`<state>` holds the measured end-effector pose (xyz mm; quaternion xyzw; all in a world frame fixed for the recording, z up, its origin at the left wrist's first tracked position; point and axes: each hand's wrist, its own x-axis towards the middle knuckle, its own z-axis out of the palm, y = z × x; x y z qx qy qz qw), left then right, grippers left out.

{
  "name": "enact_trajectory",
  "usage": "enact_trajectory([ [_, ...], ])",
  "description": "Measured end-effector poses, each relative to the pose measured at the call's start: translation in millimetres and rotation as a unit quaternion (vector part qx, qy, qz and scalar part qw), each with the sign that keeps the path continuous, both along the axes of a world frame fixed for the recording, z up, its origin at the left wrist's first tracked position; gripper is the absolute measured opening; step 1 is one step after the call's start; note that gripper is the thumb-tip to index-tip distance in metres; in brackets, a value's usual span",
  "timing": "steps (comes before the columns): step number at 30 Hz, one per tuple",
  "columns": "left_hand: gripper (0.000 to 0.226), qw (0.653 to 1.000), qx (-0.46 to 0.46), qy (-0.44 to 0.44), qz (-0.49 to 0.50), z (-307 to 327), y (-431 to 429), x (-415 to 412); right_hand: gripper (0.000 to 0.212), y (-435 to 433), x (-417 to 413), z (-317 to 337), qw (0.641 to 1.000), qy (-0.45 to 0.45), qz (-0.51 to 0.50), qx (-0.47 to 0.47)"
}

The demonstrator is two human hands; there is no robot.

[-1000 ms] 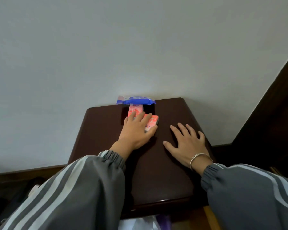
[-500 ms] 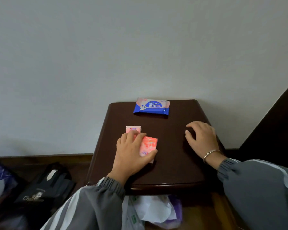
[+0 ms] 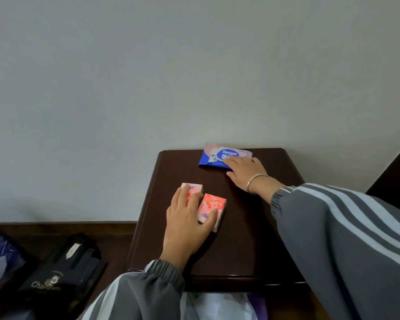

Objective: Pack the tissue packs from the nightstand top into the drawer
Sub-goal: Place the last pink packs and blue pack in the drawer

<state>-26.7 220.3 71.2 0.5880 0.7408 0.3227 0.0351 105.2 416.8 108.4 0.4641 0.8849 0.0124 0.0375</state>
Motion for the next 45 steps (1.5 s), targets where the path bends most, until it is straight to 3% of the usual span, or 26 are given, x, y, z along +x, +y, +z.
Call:
enact_trajectory([
  [3,0.066,1.000,0.018,-0.010,0.017,2,0,0,0.046,-12,29,5,0.997,-0.022,-0.013,0.077],
  [7,0.078,0.998,0.029,-0.016,0.056,4,-1,0,0.034,-46,89,8,0.994,0.001,-0.041,0.097],
  [11,0.093,0.992,-0.018,-0.078,0.094,7,-3,0,0.018,-78,137,6,0.989,0.117,-0.074,0.046],
  [14,0.092,0.990,-0.065,-0.069,0.109,13,-2,2,0.007,-92,150,8,0.964,0.229,-0.109,-0.073],
  [16,0.092,0.988,-0.081,-0.055,0.122,18,-4,4,0.021,-98,153,9,0.960,0.228,-0.137,-0.091],
  [20,0.118,0.974,-0.161,-0.090,0.134,31,-14,3,0.093,-108,156,15,0.953,0.190,-0.212,-0.102],
  [23,0.123,0.957,-0.218,-0.141,0.132,41,-26,3,0.107,-118,161,16,0.941,0.174,-0.264,-0.116],
  [27,0.105,0.953,-0.208,-0.160,0.148,49,-45,13,0.090,-141,168,16,0.939,0.137,-0.293,-0.115],
  [32,0.098,0.940,-0.153,-0.250,0.174,49,-69,34,0.072,-184,181,8,0.904,0.295,-0.294,-0.094],
  [35,0.091,0.912,-0.113,-0.365,0.147,46,-91,40,0.052,-208,191,10,0.828,0.437,-0.326,-0.134],
  [37,0.073,0.882,-0.084,-0.453,0.098,45,-111,42,0.041,-227,201,16,0.762,0.503,-0.337,-0.228],
  [38,0.062,0.868,-0.072,-0.486,0.076,45,-122,42,0.037,-239,206,18,0.740,0.511,-0.334,-0.281],
  [40,0.054,0.838,-0.065,-0.540,0.049,45,-145,42,0.028,-263,216,17,0.729,0.484,-0.324,-0.361],
  [45,0.067,0.794,-0.088,-0.601,0.014,46,-194,40,0.021,-310,219,-9,0.760,0.355,-0.330,-0.434],
])
